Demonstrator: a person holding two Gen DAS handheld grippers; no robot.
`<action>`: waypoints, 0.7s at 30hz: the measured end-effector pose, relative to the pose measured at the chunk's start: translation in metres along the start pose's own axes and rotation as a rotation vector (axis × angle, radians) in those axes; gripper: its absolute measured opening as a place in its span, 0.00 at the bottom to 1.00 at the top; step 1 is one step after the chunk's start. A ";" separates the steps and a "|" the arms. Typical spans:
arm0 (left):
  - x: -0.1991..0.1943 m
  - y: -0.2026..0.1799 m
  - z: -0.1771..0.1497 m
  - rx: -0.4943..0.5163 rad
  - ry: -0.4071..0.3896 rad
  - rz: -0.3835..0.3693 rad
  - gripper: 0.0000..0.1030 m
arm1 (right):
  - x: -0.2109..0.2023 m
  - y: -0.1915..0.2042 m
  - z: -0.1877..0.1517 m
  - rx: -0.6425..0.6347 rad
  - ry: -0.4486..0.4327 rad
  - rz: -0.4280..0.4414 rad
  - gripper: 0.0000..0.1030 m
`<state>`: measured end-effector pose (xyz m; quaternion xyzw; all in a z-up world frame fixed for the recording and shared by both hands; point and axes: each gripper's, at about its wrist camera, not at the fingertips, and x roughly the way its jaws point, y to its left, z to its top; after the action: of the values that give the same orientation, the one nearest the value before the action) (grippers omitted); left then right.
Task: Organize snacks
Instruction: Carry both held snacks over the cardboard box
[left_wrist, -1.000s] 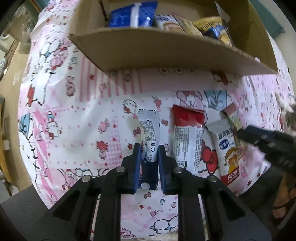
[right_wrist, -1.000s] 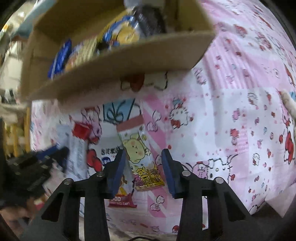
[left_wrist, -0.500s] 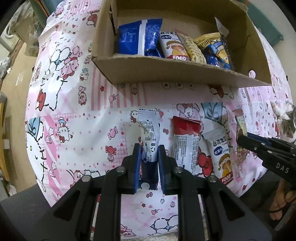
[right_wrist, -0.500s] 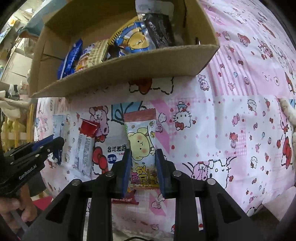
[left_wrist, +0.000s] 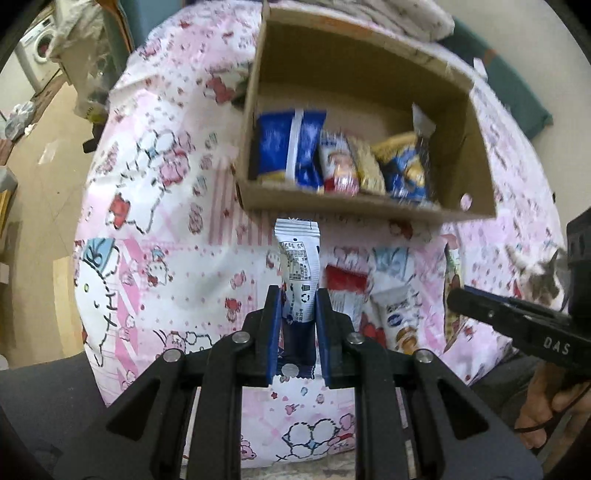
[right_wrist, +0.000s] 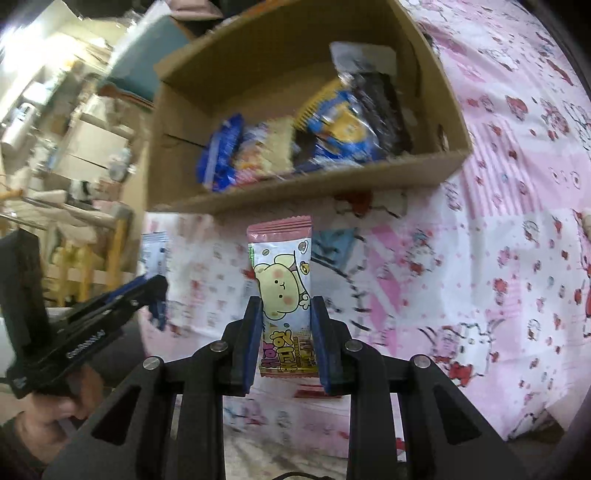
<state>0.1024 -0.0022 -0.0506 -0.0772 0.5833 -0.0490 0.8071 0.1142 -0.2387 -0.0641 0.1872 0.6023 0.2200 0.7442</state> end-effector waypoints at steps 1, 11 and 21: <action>-0.005 -0.001 0.003 0.000 -0.020 -0.002 0.14 | -0.007 0.004 0.002 -0.012 -0.023 0.033 0.26; -0.042 -0.021 0.056 0.021 -0.170 -0.005 0.14 | -0.047 0.021 0.027 -0.058 -0.211 0.120 0.26; -0.033 -0.033 0.101 0.048 -0.207 0.015 0.14 | -0.047 0.005 0.069 -0.006 -0.281 0.046 0.26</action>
<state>0.1885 -0.0220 0.0170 -0.0582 0.4959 -0.0488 0.8650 0.1726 -0.2614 -0.0088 0.2276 0.4872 0.2105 0.8164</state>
